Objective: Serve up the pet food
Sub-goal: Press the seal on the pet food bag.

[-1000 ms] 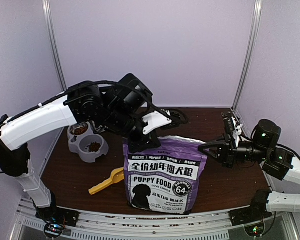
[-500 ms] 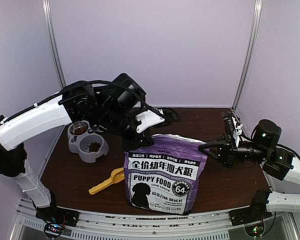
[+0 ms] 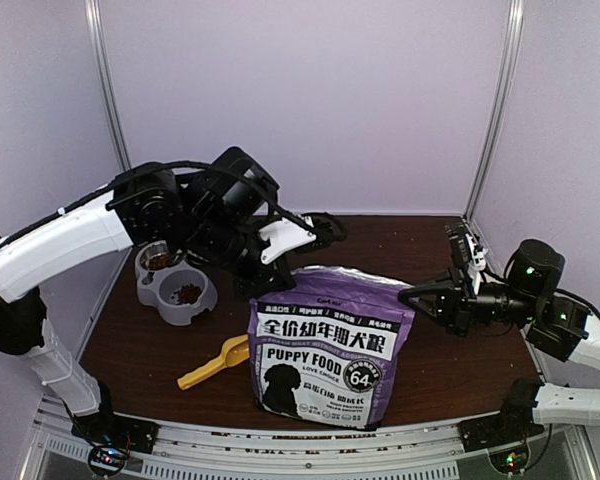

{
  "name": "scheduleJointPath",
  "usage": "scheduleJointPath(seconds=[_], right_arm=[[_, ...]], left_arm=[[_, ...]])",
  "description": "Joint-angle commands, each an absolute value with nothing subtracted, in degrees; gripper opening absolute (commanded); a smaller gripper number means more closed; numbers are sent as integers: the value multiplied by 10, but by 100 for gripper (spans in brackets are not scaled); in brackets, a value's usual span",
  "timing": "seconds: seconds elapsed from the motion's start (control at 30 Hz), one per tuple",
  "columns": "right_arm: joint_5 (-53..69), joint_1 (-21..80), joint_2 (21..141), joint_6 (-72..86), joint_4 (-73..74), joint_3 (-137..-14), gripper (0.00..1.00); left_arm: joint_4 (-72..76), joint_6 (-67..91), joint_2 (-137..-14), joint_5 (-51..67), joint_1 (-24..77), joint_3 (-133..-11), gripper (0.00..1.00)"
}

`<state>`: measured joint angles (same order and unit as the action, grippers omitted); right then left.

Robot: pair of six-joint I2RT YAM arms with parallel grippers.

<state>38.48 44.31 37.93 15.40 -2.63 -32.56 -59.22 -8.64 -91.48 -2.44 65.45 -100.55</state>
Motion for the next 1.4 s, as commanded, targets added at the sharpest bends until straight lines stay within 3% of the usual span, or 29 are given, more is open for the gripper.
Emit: scheduleJointPath(seconds=[0.0,0.07,0.3,0.33,0.4,0.53,0.57,0.77,0.87,0.93,1.0,1.07,1.37], right_arm=[[386,440,356,153,-40,-325,0],[386,441,355,152,-38,-326,0],[385,441,356,152,-40,-328,0],[385,440,356,153,-39,-327,0],[385,440,356,153,-39,-329,0],[385,440,356,153,-38,-329,0],[385,440,356,153,-38,-329,0],[385,440,357,154,-39,-330,0],[384,441,359,154,-40,-331,0],[384,441,359,155,-39,-331,0],[384,440,358,155,-38,-331,0],[384,440,357,155,-38,-332,0],[372,441,371,145,5,-353,0]], left_arm=[[-639,-78,-885,-102,621,-989,14],[-639,-78,-881,-98,619,-985,0],[-639,-76,-871,-106,616,-973,1],[-639,-75,-870,-112,615,-971,8],[-639,-74,-866,-117,613,-967,13],[-639,-75,-860,-117,610,-961,6],[-639,-74,-859,-117,609,-959,0],[-639,-73,-851,-117,608,-956,0],[-639,-74,-849,-129,607,-953,13],[-640,-73,-847,-129,606,-952,16],[-639,-73,-846,-127,606,-950,13],[-639,-74,-846,-124,605,-948,0],[-625,-75,-844,-89,605,-948,0]])
